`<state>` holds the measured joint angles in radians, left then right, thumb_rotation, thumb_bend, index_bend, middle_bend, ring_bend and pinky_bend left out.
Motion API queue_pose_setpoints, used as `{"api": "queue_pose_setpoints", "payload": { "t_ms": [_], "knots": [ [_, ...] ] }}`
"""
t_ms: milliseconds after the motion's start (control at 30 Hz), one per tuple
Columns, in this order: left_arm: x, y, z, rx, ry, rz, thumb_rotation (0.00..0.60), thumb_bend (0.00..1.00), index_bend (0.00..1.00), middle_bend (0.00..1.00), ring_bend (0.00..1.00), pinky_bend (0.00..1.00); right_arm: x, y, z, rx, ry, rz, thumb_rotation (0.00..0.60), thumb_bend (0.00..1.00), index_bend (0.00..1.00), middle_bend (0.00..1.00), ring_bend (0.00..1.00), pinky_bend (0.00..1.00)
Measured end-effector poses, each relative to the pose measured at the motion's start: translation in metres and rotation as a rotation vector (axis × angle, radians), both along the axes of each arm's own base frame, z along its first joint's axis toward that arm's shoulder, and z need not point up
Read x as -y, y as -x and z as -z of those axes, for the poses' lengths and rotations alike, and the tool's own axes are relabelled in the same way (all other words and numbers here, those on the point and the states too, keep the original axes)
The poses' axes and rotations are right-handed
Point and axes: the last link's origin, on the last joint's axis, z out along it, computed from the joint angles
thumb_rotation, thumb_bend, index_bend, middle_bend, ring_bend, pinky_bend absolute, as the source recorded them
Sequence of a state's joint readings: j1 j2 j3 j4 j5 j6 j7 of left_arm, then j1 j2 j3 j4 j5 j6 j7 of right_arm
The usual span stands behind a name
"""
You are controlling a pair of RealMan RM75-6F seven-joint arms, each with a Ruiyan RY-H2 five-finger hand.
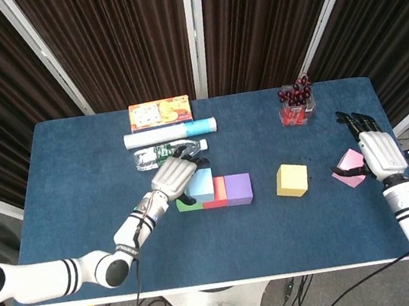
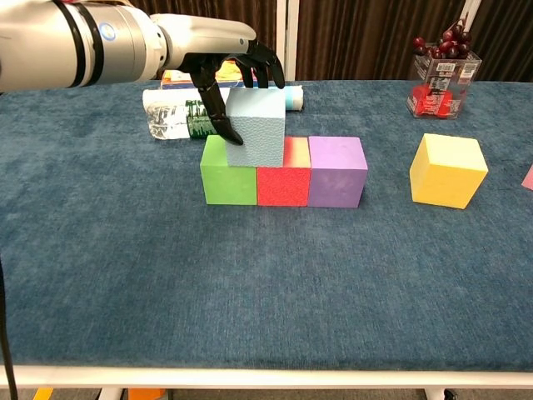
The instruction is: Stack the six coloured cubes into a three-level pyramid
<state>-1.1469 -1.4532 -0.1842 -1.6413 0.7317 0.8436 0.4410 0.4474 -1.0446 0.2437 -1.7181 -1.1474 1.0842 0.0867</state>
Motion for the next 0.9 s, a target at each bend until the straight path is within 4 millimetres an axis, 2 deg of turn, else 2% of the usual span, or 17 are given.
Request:
{"api": "queue_pose_setpoints", "payload": {
  "t_ms": [200, 900],
  "knots": [
    [0.003, -0.001, -0.002, 0.003, 0.006, -0.005, 0.600, 0.10, 0.17, 0.16, 0.12, 0.04, -0.001, -0.001, -0.002, 0.001, 0.004, -0.002, 0.600, 0.04, 0.00, 0.14, 0.00, 0.00],
    [0.005, -0.016, 0.009, 0.048, -0.036, -0.043, 0.600, 0.09, 0.17, 0.16, 0.12, 0.05, -0.004, 0.002, -0.006, 0.004, 0.009, 0.001, 0.600, 0.04, 0.00, 0.13, 0.00, 0.00]
  ]
}}
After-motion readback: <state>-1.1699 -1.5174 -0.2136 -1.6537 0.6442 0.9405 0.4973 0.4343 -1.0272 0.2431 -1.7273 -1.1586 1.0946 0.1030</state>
